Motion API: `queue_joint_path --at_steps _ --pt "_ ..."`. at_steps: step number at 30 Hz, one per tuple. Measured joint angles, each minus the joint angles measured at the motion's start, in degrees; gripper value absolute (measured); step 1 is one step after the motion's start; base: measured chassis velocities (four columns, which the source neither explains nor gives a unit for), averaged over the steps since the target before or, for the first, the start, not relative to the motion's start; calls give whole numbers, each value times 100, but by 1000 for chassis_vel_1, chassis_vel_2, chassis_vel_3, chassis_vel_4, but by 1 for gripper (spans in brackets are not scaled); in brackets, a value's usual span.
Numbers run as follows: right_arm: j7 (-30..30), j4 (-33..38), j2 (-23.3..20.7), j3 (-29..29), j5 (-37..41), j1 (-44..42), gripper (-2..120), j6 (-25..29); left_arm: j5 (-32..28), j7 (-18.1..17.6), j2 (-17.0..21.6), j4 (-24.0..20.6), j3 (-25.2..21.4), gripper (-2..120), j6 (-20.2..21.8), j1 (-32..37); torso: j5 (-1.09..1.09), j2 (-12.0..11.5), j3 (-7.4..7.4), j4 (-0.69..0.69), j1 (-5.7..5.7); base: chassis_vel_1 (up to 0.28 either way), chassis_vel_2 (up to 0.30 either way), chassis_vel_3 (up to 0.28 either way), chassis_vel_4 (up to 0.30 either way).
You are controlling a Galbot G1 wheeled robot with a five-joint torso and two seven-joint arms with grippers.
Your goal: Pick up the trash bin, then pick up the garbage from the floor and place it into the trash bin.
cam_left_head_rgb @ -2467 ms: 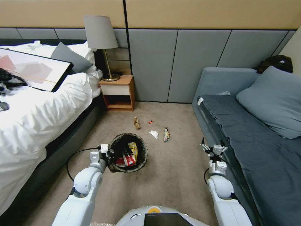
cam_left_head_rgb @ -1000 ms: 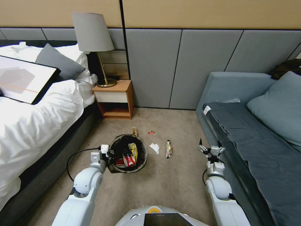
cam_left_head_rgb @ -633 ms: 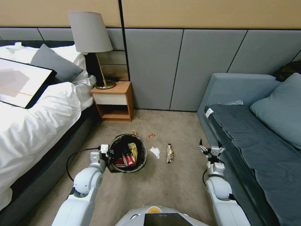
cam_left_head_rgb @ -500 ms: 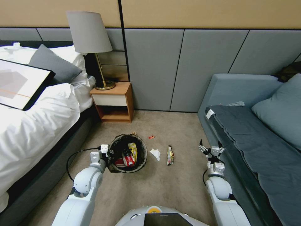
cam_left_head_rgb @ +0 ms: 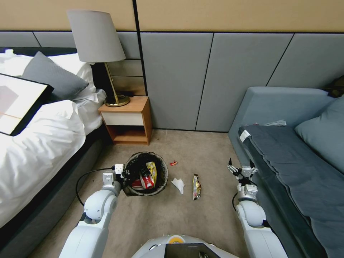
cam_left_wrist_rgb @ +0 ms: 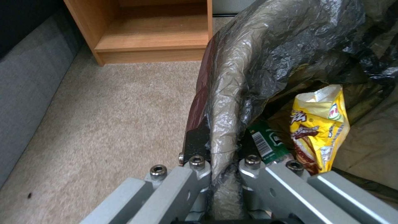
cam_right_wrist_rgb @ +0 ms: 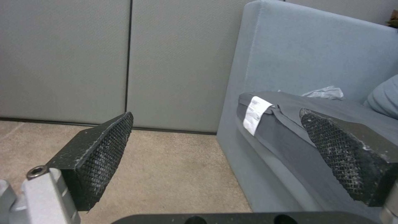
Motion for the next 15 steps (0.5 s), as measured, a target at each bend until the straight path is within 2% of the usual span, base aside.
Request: queue_joint_path --at_steps 5,8,9,10,11,13,14,15 --pt "155 19 -138 -146 36 82 100 -238 -1 -6 4 0 -26 0 -1 12 0 0 0 0 -1 0 0 0 0" --pt "255 86 -390 -392 361 253 100 -659 -1 -8 19 -18 -76 0 1 37 -1 0 -1 0 -1 0 0 0 0" --pt "293 127 -569 -576 615 403 100 -993 -1 -10 33 -45 -97 0 37 58 2 0 -1 0 -1 0 0 0 0" --pt "293 127 -569 -576 615 403 100 -993 -1 -10 33 -45 -97 0 37 58 2 0 -1 0 -1 0 0 0 0" --pt "382 189 -802 -804 994 618 100 -1450 -10 -21 61 -85 -119 0 109 72 1 0 -1 0 -1 0 0 0 0" --pt "447 212 -916 -900 1175 716 100 -1667 -20 -23 76 -105 -132 0 141 77 1 0 -1 0 -1 0 0 0 0" --pt "640 248 -1337 -1199 1870 1095 100 -2335 -66 -20 127 -160 -168 0 190 91 1 0 -1 1 -1 0 0 0 0" --pt "786 261 -1596 -1406 2319 1379 100 -2784 -82 -19 162 -187 -187 0 205 99 -1 0 -1 3 -1 0 0 0 0"
